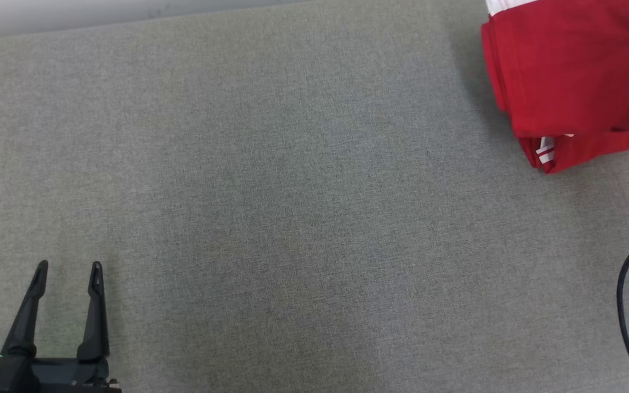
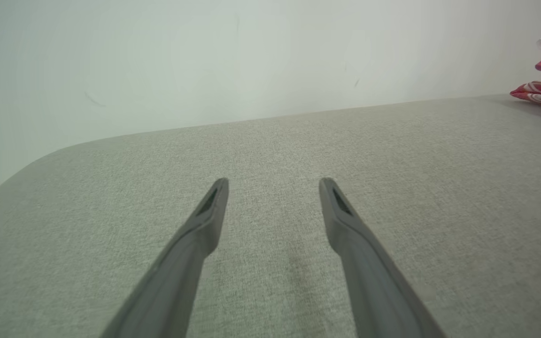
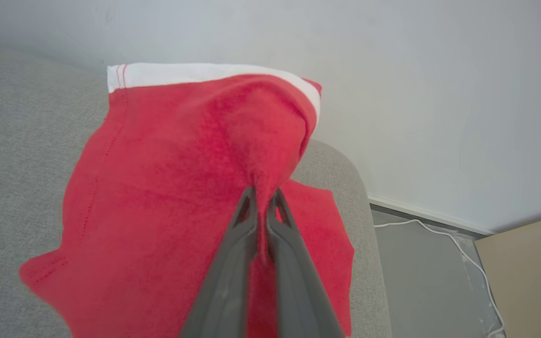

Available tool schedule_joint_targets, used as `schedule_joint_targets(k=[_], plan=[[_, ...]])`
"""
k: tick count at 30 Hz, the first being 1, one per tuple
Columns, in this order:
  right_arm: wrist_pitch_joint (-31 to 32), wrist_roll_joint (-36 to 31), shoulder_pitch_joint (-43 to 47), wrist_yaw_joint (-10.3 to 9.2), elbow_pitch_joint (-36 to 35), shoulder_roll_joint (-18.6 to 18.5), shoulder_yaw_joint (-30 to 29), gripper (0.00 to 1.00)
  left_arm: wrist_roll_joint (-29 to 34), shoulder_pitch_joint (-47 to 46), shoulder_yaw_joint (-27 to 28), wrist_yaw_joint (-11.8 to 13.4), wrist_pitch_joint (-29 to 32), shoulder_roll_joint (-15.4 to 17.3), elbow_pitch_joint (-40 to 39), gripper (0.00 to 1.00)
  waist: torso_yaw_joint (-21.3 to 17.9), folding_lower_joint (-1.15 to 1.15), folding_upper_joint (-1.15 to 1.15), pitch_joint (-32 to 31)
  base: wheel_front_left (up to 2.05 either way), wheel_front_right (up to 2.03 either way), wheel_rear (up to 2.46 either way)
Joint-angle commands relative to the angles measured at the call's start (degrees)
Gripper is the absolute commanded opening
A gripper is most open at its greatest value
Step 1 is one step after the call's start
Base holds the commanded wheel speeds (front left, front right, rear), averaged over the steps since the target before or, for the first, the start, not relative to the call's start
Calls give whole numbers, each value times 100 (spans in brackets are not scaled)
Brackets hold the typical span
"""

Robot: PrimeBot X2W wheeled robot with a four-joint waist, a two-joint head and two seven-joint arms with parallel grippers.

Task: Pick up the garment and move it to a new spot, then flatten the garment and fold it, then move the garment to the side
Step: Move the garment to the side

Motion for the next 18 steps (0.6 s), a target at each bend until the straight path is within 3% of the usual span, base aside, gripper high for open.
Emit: schedule_joint_targets(k=[1, 18], plan=[[22, -5, -106, -1, 26, -71, 10, 0, 32, -33, 31, 27, 8, 53, -42, 100, -14, -1, -1, 80, 0, 0, 0], [271, -676, -536, -2, 431, -266, 20, 0, -1, -77, 64, 108, 101, 222, -338, 100, 101, -1, -1, 437, 0, 0, 0]])
